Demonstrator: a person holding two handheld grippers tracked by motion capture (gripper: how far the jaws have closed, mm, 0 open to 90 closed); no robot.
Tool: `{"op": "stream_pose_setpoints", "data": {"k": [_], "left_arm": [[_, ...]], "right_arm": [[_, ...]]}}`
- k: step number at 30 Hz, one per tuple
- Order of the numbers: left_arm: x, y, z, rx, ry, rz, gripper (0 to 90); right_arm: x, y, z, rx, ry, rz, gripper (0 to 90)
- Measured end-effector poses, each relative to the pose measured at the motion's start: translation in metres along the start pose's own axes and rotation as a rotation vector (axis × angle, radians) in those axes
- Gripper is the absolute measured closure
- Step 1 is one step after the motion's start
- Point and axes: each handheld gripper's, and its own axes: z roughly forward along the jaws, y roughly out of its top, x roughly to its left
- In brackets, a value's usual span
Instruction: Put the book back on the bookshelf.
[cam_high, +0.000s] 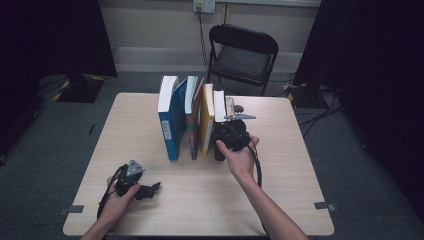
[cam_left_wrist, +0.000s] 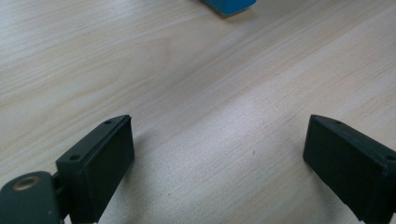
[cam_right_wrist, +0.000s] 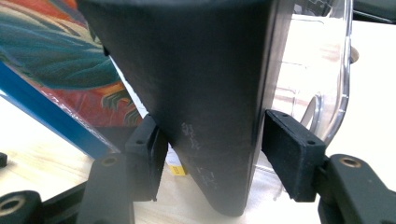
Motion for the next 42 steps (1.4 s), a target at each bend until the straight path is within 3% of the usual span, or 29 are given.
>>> {"op": "stream_pose_setpoints", "data": {"k": [9,27,33,42], "left_arm": [[0.0,0.0,0.0,0.0,0.0,0.0,8.5],[0.001,0.001,0.001,0.007,0.0,0.005,7.5],[0.0,0.001,0.002,0.005,0.0,0.002,6.6],[0.0,0.001,0.001,0.005,0.001,0.002,6.6]], "right_arm": [[-0.007,0.0,-0.003,-0.019,0.056,-0.021,36.5],[-0.008,-0.006,-0.006,-0.029,0.088,-0.049,32.4],[-0.014,-0.015,-0.002,-0.035,0.093,-0.048,44.3],[-0.01,-0.018,-0.003,-0.047,0.086,-0.045,45.5]]}}
